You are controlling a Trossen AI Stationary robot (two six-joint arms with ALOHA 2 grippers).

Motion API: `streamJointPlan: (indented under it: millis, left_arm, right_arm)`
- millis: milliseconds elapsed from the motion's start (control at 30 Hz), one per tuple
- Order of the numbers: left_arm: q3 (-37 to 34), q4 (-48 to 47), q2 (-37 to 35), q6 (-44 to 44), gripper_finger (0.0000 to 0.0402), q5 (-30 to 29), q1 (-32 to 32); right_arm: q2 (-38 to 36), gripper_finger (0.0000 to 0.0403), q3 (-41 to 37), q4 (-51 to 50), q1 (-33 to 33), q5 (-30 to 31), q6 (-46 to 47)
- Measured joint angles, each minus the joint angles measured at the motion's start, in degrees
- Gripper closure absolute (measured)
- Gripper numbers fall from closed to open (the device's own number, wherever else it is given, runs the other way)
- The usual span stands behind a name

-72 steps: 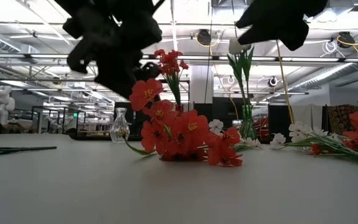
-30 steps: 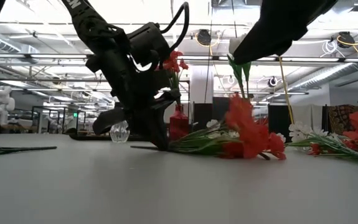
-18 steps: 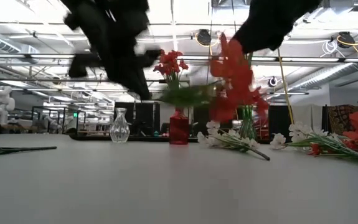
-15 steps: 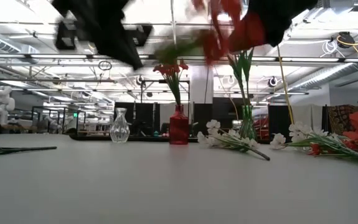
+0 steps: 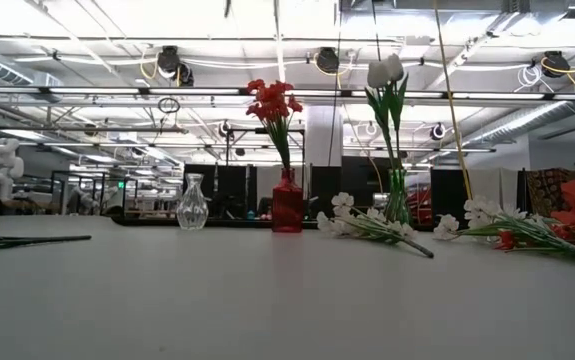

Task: Sort flowers into vase by color
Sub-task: Put the left red flowers into the red vase

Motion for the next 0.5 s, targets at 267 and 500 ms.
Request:
streamJointPlan:
  millis: [267,500]
  left_arm:
    - [0.00,13.56,8.26,-4.50,0.0401,-0.04,0.00]
    - [-0.04,17.89,13.35,-4.56,0.0401,-0.37,0.40]
  right_arm:
    - [0.30,0.0134,0.00,12.41,0.04,-6.76,-4.73]
    - [0.28,0.0145,-0.02,13.52,-0.04,-6.63,-6.62]
